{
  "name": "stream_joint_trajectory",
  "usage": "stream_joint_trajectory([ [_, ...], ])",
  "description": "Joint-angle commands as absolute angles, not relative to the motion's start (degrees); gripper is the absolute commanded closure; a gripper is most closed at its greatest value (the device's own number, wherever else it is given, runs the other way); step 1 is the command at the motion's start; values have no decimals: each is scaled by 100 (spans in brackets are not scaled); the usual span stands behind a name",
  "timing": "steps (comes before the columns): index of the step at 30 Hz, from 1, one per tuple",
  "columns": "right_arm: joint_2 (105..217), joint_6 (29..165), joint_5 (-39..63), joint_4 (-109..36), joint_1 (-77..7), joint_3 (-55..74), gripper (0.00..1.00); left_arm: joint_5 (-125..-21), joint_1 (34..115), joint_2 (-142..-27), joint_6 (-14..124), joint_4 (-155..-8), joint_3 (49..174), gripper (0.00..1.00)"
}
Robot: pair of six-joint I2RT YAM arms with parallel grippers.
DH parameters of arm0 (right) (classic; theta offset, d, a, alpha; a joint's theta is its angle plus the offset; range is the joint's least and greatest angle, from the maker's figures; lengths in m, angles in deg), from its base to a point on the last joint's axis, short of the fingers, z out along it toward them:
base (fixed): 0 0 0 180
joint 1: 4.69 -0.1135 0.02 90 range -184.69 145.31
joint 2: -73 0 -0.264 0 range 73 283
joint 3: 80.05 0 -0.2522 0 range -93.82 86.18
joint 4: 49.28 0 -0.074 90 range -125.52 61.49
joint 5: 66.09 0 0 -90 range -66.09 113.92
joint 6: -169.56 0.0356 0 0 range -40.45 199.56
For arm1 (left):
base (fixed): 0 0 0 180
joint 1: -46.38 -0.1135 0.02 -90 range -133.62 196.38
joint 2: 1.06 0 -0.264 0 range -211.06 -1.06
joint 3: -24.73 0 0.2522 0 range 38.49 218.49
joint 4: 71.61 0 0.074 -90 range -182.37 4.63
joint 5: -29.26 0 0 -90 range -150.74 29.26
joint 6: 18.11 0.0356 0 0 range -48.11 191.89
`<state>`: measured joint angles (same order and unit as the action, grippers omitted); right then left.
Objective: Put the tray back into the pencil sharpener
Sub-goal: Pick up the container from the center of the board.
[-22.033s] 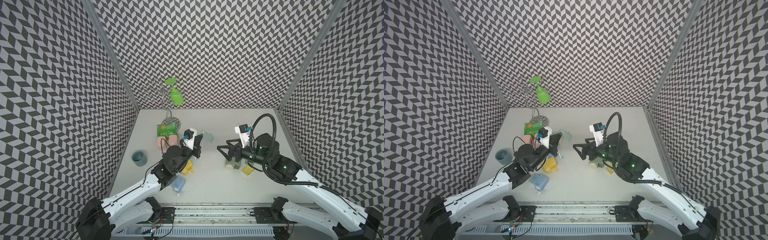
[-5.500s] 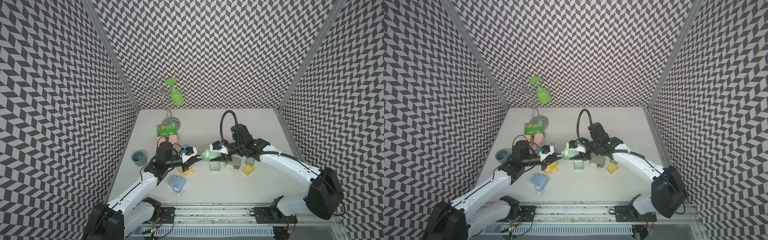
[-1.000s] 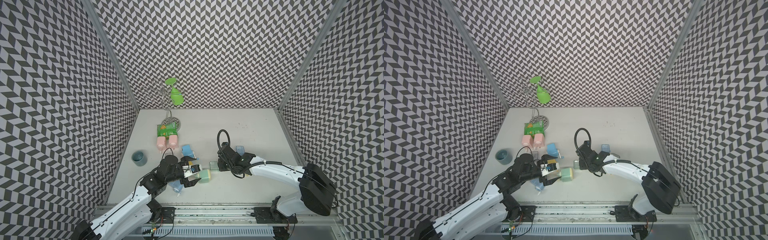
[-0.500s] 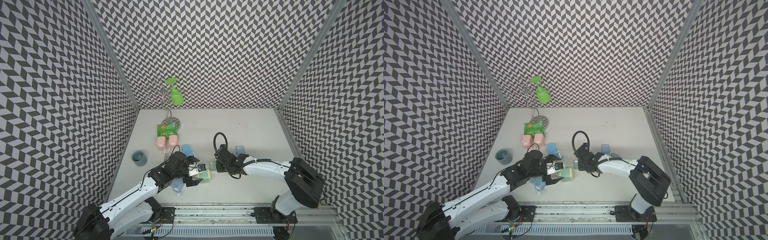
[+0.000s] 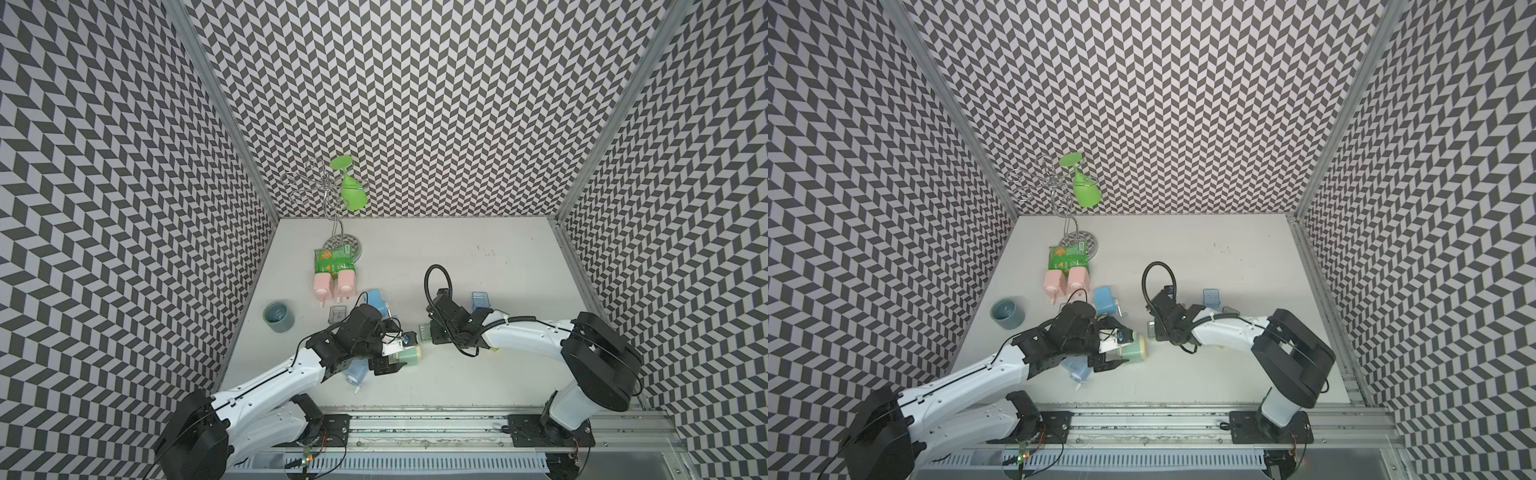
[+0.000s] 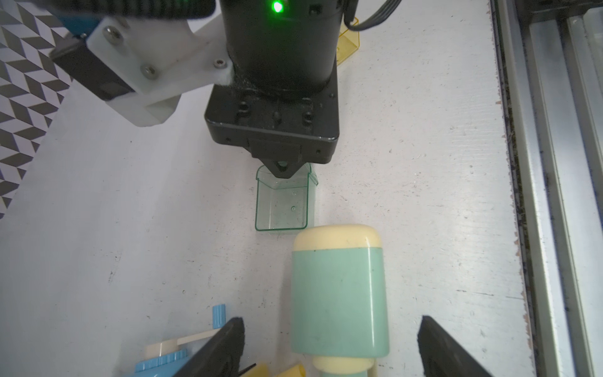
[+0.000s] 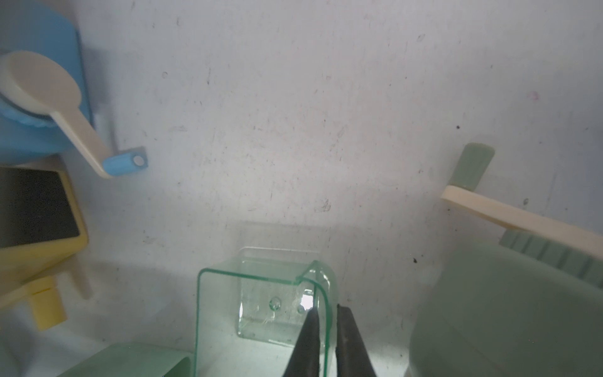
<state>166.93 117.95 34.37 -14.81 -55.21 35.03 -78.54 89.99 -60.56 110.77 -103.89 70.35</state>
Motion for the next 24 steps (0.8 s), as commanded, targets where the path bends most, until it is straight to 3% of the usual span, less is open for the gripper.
stream_joint_trajectory([
  [1, 16709, 11722, 3487, -1644, -5558, 3405, 88, -7947, 9050, -6170, 10987, -10418, 7208, 15],
  [10, 16679, 11480, 3377, -1666, -5558, 3335, 88, -7986, 9090, -6548, 10898, -10259, 7230, 19],
  [24, 16607, 11401, 3334, -1823, -5558, 3505, 89, -7990, 9093, -6953, 10762, -9961, 7184, 34],
])
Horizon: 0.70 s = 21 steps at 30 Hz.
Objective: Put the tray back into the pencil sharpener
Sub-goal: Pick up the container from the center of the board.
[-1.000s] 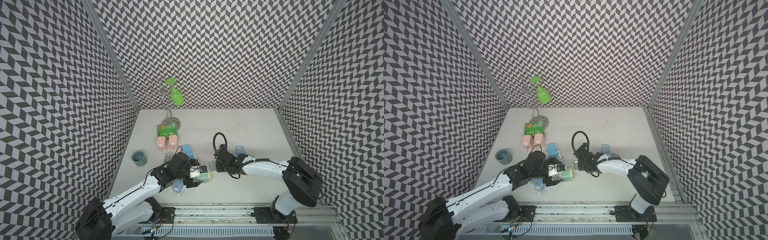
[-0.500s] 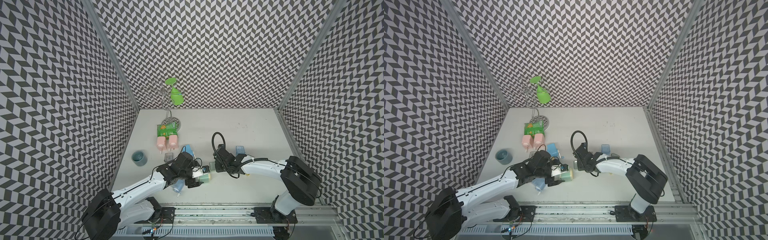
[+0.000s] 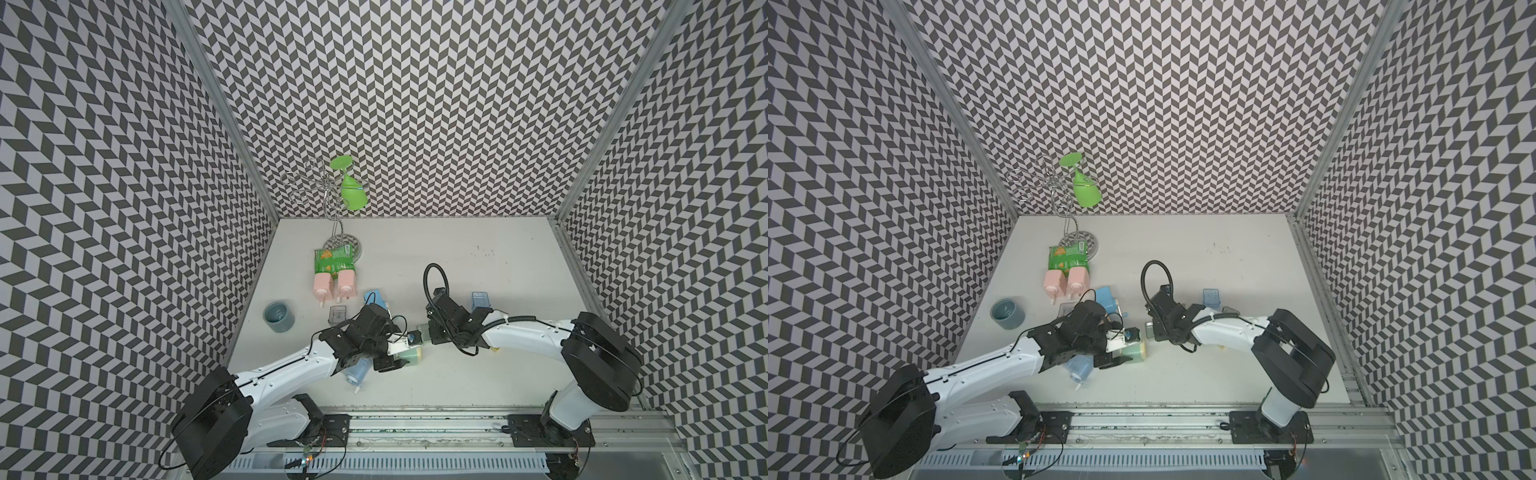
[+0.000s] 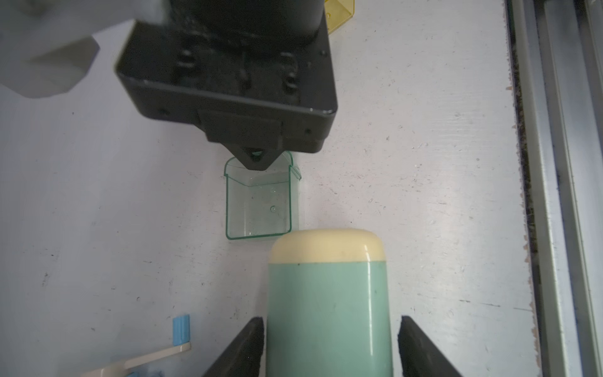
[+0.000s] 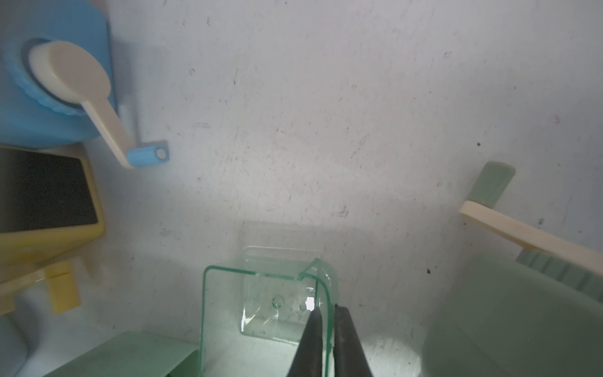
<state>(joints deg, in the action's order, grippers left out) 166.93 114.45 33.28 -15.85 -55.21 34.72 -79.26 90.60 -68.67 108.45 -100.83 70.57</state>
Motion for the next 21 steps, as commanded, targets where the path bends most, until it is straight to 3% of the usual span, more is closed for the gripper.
stream_joint_trajectory([
  [1, 16589, 11401, 3339, -1845, -5558, 3527, 89, -7991, 9086, -6990, 10760, -9963, 7189, 34],
  [21, 16029, 11506, 3130, -1852, -5593, 4089, 91, -7974, 9090, -7066, 10580, -9820, 7058, 49],
])
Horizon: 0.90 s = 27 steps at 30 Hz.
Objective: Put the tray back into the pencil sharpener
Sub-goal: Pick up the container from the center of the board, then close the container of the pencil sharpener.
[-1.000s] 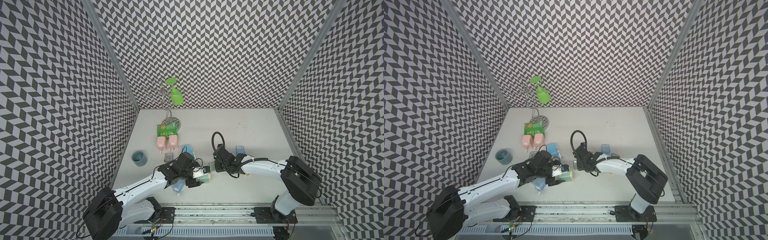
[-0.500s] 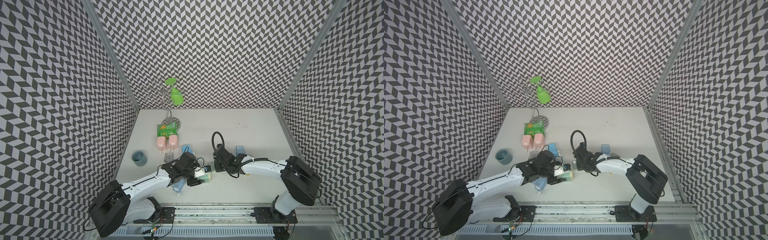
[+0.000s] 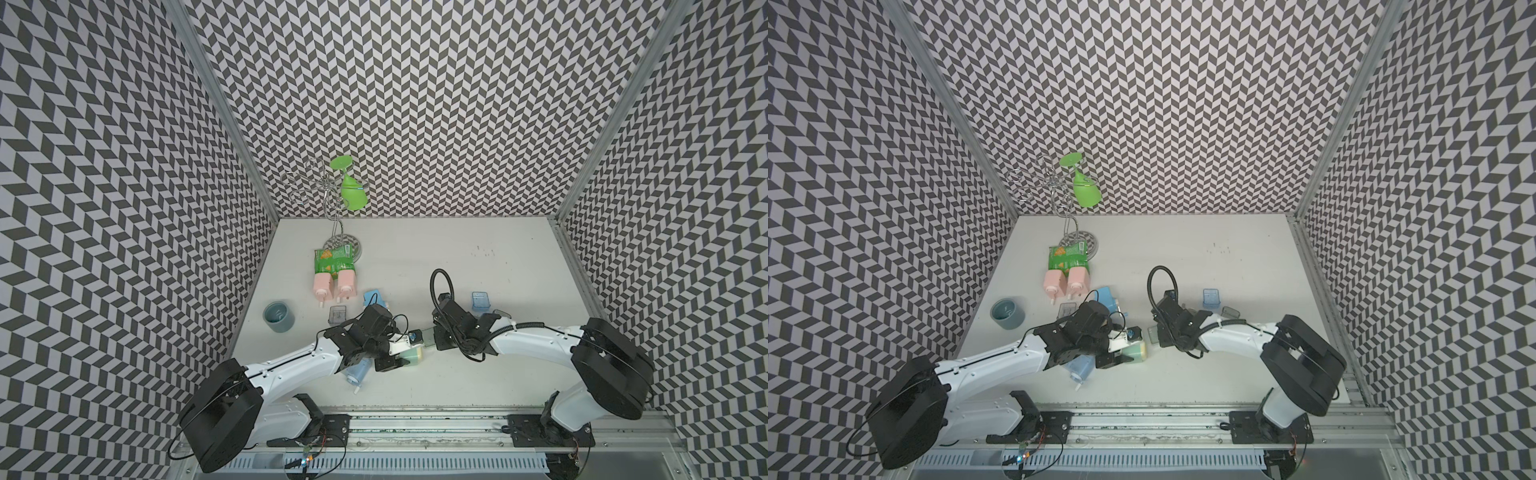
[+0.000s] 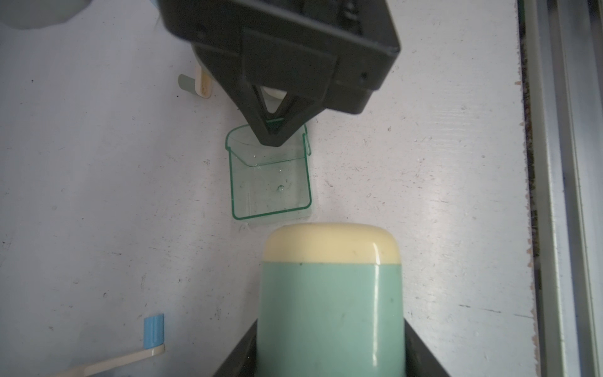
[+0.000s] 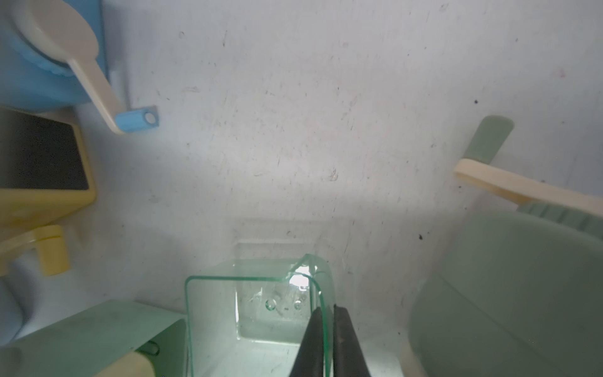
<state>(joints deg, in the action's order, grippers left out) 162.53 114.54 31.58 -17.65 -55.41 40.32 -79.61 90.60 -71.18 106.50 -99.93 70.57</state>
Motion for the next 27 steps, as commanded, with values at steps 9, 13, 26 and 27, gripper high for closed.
stream_joint_trajectory([
  [9, 15958, 11738, 3071, -1551, -5804, 4171, 90, -7921, 9190, -6893, 10146, -9413, 6836, 59],
  [13, 15940, 11864, 3072, -1564, -5861, 4299, 90, -7810, 9311, -6823, 10037, -9311, 6785, 59],
  [26, 16013, 12100, 2589, -1882, -6022, 4242, 86, -7705, 9348, -7072, 9873, -9219, 6853, 59],
  [27, 16010, 12115, 2587, -1882, -6024, 4241, 86, -7654, 9368, -7118, 9893, -9249, 6876, 59],
])
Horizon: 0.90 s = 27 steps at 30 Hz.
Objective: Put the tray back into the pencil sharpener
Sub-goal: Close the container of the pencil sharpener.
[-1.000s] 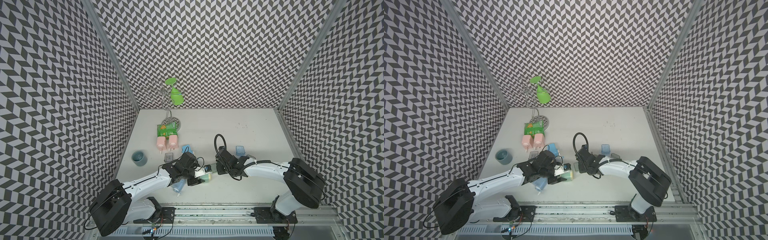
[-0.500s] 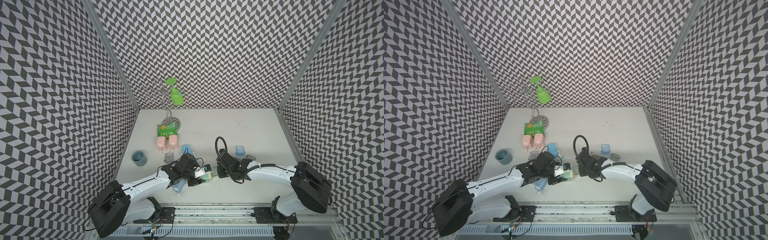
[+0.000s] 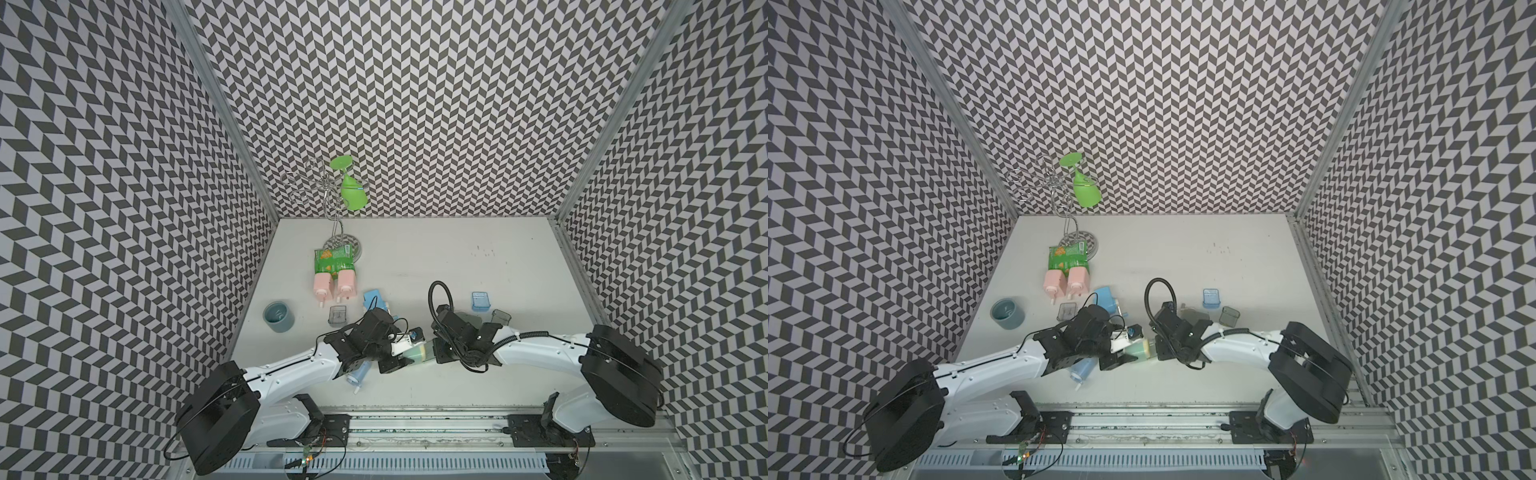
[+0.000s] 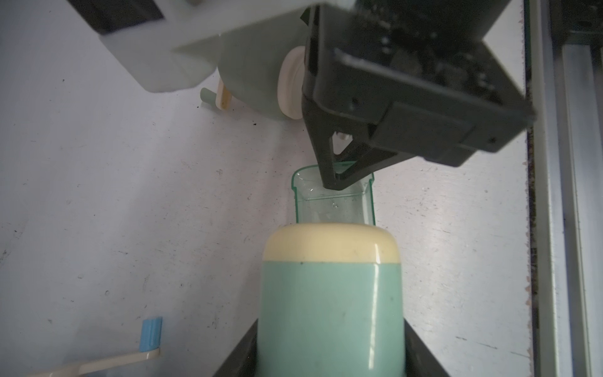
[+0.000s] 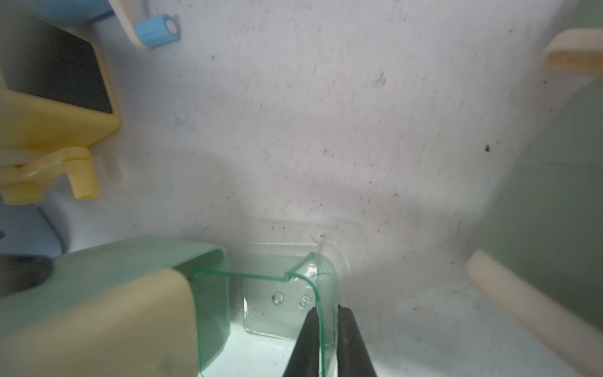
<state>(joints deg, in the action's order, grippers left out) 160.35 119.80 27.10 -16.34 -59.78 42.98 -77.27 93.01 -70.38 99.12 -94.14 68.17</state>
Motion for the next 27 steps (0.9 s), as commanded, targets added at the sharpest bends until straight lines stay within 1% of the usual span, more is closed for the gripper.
stream_joint_trajectory([
  [1, 15983, 12119, 2567, -1892, -6024, 4241, 86, -7601, 9388, -7156, 9921, -9286, 6896, 59],
  [14, 15782, 12209, 2136, -2268, -6016, 4351, 85, -7550, 9462, -7317, 9958, -9362, 6969, 58],
  [18, 15790, 12208, 1912, -2502, -5991, 4434, 81, -7540, 9463, -7342, 9976, -9366, 6975, 58],
  [20, 15708, 12204, 1977, -2429, -5929, 4448, 78, -7540, 9464, -7364, 9976, -9366, 6971, 58],
  [23, 15268, 12192, 2400, -2170, -5820, 4539, 74, -7541, 9463, -7379, 9981, -9379, 6966, 59],
  [27, 14769, 12110, 2642, -2059, -5599, 4802, 73, -7556, 9463, -7399, 9977, -9374, 6968, 59],
])
